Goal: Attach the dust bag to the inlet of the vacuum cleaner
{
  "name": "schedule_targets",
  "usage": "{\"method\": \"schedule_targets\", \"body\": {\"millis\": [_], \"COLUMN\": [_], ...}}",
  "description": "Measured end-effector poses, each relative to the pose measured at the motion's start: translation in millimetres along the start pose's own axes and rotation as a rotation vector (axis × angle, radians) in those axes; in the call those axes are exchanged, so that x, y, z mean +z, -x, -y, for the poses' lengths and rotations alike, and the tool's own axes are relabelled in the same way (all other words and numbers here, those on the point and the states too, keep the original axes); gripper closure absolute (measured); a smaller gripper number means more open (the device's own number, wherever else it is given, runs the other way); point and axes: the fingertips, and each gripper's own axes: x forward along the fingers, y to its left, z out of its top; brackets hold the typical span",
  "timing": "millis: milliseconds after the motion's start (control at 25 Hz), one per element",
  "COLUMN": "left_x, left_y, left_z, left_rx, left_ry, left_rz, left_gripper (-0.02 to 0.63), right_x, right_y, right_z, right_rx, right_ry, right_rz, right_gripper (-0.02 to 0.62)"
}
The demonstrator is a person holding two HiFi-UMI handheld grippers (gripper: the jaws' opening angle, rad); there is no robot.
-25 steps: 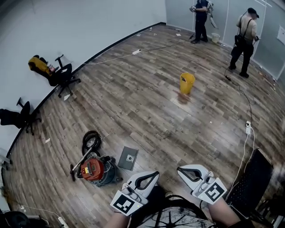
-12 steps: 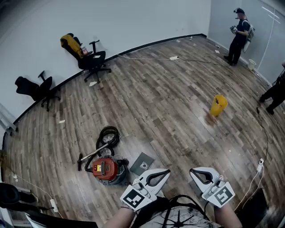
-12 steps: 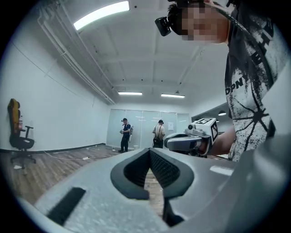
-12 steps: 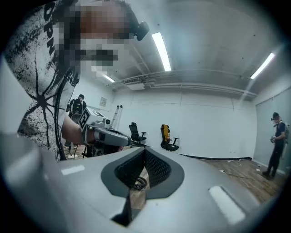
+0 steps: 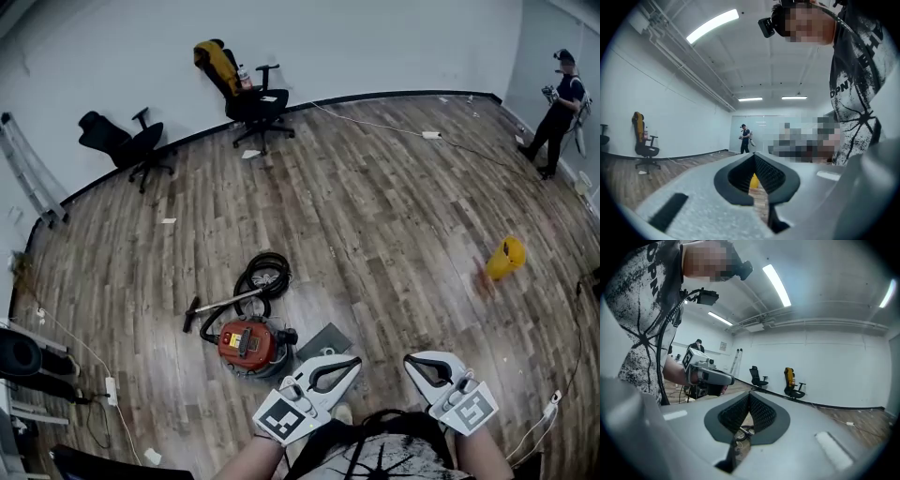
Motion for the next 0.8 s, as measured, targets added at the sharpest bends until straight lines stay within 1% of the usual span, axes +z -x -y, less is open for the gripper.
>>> {"method": "schedule_targets", "body": {"millis": [40,160,240,280,400,440,480,560,680,720,800], "left_x": [-2.2,-4.2,-6.0,-7.4,-18.7,-21.3,-22.3,-19.2,-11.7,-11.3,-16.4], "left_y": [7.9,26.5,32.6,33.8,33.8,32.3,30.3,25.5,14.7,7.5,-9.2], "left_z": [-7.3,-27.8,-35.8,-38.3,-44.5,-47.4,-51.3,-62.1,-75.1,-76.3,-77.0], "left_rx": [0.043,0.197,0.275,0.306,0.4,0.444,0.5,0.628,0.794,0.843,0.928], "left_ry": [0.009,0.077,0.087,0.077,0.021,0.015,0.025,0.06,0.082,0.091,0.114], "left_rz": [0.007,0.056,0.05,0.034,-0.077,-0.096,-0.091,-0.026,0.059,0.073,0.06], "left_gripper": [0.606,0.606,0.606,0.606,0.606,0.606,0.606,0.606,0.606,0.606,0.606], "right_x": [-1.6,-3.6,-5.1,-7.7,-12.5,-13.0,-14.2,-18.1,-20.2,-19.7,-22.5], "right_y": [-10.6,-39.8,-57.4,-65.6,-89.6,-96.1,-101.8,-112.6,-121.7,-120.2,-114.5], "right_z": [-1.7,-2.1,-1.4,-1.5,1.1,3.1,5.1,7.3,12.7,18.1,32.7], "right_rx": [0.036,0.156,0.248,0.295,0.433,0.483,0.538,0.652,0.797,0.839,0.923], "right_ry": [0.002,0.005,0.007,0.007,-0.004,-0.01,-0.011,-0.006,-0.02,-0.028,-0.016], "right_rz": [-0.001,0.007,0.021,0.024,0.049,0.063,0.075,0.102,0.13,0.133,0.131], "right_gripper": [0.591,0.591,0.591,0.591,0.591,0.591,0.591,0.591,0.591,0.591,0.591]}}
